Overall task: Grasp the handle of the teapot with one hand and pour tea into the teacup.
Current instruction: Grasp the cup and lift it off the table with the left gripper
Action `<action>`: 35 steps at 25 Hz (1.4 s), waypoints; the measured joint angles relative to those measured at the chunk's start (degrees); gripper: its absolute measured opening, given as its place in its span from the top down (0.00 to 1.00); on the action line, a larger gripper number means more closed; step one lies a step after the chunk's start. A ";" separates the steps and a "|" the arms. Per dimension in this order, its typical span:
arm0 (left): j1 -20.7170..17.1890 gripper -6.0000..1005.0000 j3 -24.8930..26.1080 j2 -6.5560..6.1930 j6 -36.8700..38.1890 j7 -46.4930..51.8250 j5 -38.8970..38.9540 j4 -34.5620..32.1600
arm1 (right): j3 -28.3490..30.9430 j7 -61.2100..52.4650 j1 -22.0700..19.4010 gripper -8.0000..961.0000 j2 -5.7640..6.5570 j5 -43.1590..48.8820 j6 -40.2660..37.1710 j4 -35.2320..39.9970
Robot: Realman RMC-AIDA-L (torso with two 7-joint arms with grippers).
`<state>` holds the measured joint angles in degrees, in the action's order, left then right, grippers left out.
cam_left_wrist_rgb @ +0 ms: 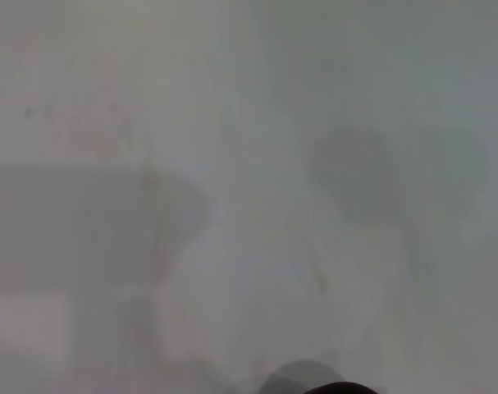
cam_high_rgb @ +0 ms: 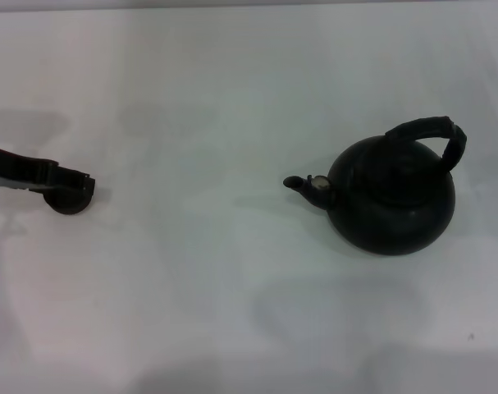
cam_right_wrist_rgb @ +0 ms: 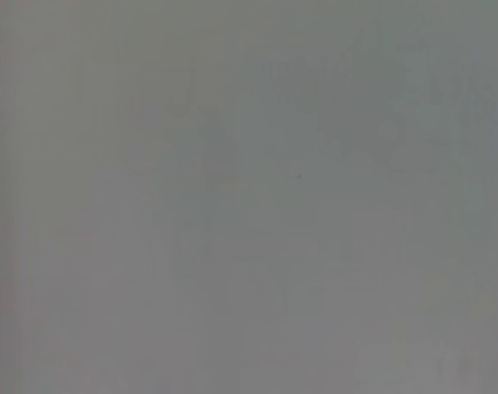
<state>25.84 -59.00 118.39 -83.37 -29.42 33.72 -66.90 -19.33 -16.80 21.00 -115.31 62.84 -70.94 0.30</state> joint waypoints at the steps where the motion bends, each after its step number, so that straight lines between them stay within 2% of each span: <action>1: 0.19 0.13 -0.01 0.00 0.00 0.04 -0.31 0.26 | 0.00 0.01 -0.04 0.09 0.00 0.00 0.00 0.00; 25: 5.36 0.13 -0.05 0.00 1.02 0.02 -3.37 6.53 | 0.08 0.02 -0.18 0.09 -0.09 0.00 0.00 -0.81; 35: 5.63 0.14 -0.07 0.00 0.90 0.23 -4.68 7.17 | 0.09 0.02 -0.17 0.09 -0.09 0.00 -0.06 -0.83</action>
<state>31.46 -59.06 118.39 -82.46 -29.19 29.04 -59.73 -19.25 -16.79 20.83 -115.40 62.84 -71.00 -0.53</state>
